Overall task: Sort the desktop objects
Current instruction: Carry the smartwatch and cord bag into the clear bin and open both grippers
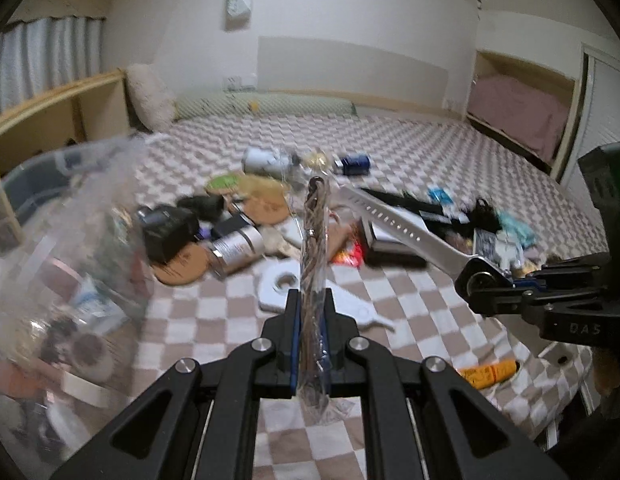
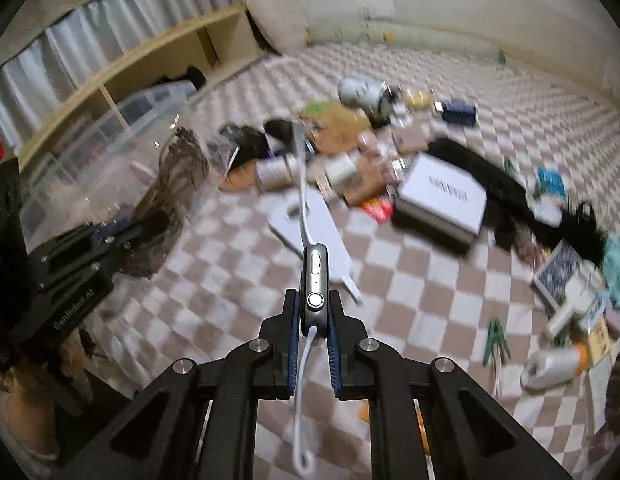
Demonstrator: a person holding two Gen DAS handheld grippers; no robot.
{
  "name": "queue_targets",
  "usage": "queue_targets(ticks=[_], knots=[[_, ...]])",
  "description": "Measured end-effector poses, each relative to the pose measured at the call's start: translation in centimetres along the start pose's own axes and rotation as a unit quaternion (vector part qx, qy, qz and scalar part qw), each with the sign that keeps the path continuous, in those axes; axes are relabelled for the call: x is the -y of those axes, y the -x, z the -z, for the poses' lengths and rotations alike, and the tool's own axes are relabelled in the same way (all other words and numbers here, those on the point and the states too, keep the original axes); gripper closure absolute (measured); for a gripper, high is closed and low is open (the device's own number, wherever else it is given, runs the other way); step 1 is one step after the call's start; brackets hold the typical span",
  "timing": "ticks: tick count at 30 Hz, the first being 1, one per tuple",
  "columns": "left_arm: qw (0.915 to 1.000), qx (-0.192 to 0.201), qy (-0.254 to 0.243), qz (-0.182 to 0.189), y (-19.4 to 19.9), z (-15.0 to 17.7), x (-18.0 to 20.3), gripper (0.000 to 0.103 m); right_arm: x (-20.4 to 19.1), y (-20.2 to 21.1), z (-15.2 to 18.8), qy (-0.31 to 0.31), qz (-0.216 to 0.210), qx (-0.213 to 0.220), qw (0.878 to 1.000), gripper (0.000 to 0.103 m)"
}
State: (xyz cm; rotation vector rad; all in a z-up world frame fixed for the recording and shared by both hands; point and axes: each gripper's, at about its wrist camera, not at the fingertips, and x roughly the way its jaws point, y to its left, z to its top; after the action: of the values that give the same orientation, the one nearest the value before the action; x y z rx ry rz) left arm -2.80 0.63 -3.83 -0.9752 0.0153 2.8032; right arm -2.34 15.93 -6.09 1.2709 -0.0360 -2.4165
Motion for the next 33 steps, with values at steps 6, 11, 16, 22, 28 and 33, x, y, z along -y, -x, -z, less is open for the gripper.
queue_targets(ticks=[6,11,16,22,28,33], knots=[[0.9986,0.043,0.005,-0.031,3.8,-3.3,-1.9,0.094,-3.7,2.5,-4.4,0.016,-0.023,0.053,0.998,0.090],[0.9951,0.064,0.018,-0.073,6.9,-5.3,-5.1,0.094,-7.8,3.8,-8.5,0.037,-0.051,0.077,0.995,0.090],[0.9896,0.057,0.042,-0.126,8.9,-6.6,-9.8,0.094,-12.7,4.0,-12.8,0.053,-0.091,0.091,0.990,0.090],[0.9818,0.039,0.066,-0.174,10.7,-7.2,-16.1,0.094,-18.1,1.8,-16.7,0.049,-0.132,0.095,0.985,0.090],[0.9746,0.002,0.079,-0.210,9.6,-8.1,-21.2,0.094,-23.1,-2.4,-18.9,0.046,-0.167,0.071,0.982,0.090],[0.9709,-0.019,0.106,-0.214,7.9,-8.7,-23.6,0.094,-25.7,-7.0,-19.3,0.029,-0.165,0.022,0.986,0.090]])
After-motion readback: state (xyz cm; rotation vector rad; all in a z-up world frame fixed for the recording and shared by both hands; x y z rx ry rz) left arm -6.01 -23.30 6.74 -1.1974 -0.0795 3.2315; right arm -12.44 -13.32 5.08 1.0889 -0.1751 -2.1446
